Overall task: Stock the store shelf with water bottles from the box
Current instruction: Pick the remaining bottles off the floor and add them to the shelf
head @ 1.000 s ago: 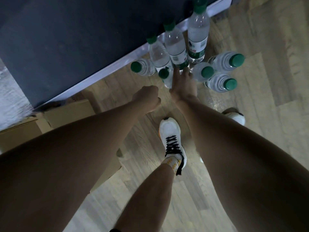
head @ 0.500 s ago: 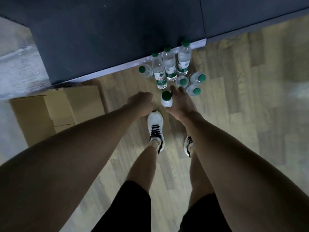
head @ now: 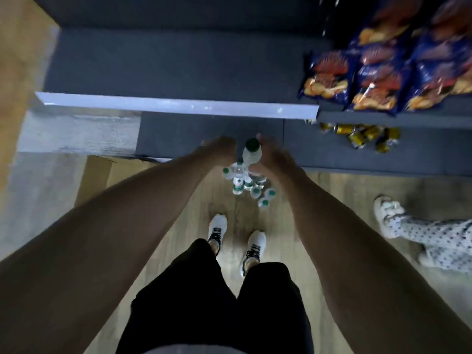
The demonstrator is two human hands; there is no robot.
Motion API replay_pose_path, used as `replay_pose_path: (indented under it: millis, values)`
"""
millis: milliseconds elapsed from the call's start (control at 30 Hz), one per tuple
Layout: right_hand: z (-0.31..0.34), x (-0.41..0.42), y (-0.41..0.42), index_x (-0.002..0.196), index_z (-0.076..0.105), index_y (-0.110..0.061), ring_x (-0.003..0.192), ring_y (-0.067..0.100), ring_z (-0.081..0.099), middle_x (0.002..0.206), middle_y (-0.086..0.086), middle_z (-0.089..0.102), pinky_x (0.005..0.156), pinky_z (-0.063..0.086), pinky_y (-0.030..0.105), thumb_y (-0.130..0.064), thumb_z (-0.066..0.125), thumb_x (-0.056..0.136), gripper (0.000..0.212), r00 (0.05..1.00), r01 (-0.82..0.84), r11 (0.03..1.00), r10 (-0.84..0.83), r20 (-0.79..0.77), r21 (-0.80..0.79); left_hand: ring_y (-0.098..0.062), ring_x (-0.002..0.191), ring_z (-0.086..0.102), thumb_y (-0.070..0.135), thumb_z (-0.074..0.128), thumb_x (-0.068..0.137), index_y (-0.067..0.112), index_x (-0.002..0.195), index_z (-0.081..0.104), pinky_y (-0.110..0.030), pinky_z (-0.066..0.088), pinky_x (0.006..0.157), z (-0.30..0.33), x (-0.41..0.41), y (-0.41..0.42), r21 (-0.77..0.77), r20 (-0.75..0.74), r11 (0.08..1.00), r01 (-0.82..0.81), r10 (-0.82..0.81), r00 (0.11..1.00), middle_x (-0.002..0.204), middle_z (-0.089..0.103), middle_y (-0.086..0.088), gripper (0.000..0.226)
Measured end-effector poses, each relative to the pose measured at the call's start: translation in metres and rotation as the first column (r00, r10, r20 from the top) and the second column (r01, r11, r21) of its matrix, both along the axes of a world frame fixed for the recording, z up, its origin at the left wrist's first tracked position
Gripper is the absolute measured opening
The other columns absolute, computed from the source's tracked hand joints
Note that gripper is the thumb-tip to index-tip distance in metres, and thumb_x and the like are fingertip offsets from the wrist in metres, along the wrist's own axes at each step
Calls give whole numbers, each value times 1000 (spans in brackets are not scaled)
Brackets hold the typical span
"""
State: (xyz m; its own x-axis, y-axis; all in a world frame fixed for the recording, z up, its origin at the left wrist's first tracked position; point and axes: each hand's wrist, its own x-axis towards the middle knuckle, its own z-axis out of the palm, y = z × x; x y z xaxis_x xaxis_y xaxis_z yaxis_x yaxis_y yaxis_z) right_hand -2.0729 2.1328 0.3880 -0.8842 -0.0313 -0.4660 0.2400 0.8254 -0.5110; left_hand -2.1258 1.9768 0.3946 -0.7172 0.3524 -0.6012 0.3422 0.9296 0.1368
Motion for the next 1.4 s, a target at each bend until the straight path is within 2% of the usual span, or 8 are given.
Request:
replay_pose_path:
  millis: [300,467,700,867,967,1067,1200,1400]
  values:
    - [200,-57,-7,97,64,-27,89,13,68,94,-8,70,67,48,22,-31,83,61,42,971,-149,987,134,-199,-65,-31,97,64,38,52,89,17,107,65,-35,46,73,205,-34,-23,53,-248,990,-132,141,958,108,67,-8,31]
    - [294,-93,-26,99,63,-26,80,7,62,91,-11,67,65,49,25,-33,84,59,46,925,-225,974,208,-317,-16,-34,99,65,34,55,82,7,95,66,-39,53,85,292,-41,-61,118,-320,975,-187,216,922,107,69,-17,32]
    - [393,-110,-59,103,63,-25,89,12,65,98,-7,67,71,56,33,-42,82,51,58,848,-322,947,296,-440,16,-16,44,57,7,57,82,12,89,68,-25,49,48,363,-49,-110,233,-307,934,-269,333,891,59,65,-1,14]
    - [436,-119,-83,101,62,-19,82,15,68,95,-1,68,71,61,36,-35,84,57,52,812,-381,925,337,-477,5,-16,71,60,15,79,78,18,113,60,-30,56,63,381,-51,-120,356,-140,867,-348,418,898,83,62,0,40]
    - [450,-126,-94,100,64,-17,72,14,68,91,3,71,58,58,32,-34,85,56,52,804,-402,916,352,-480,-2,-20,97,63,14,84,73,23,127,50,-35,58,72,389,-53,-119,571,-33,733,-370,471,882,104,61,3,65]
    - [455,-135,-105,100,65,-16,80,22,74,93,8,74,69,63,46,-41,84,42,66,803,-418,908,361,-475,-18,-23,107,64,14,86,69,25,124,54,-39,59,79,390,-58,-120,724,5,591,-357,512,859,119,65,0,64]
    - [455,-145,-114,107,63,-15,76,18,68,97,8,70,60,58,32,-29,89,55,60,805,-442,895,367,-466,-57,-25,108,65,3,88,57,16,120,60,-45,55,92,386,-67,-127,829,64,432,-356,559,826,116,69,-3,70]
    - [449,-180,-126,122,58,-16,79,14,68,103,5,68,68,60,28,-21,91,65,66,841,-458,887,410,-352,-61,-21,98,71,4,91,49,23,101,68,-44,58,86,385,-94,-154,777,8,528,-342,535,845,104,75,1,60]
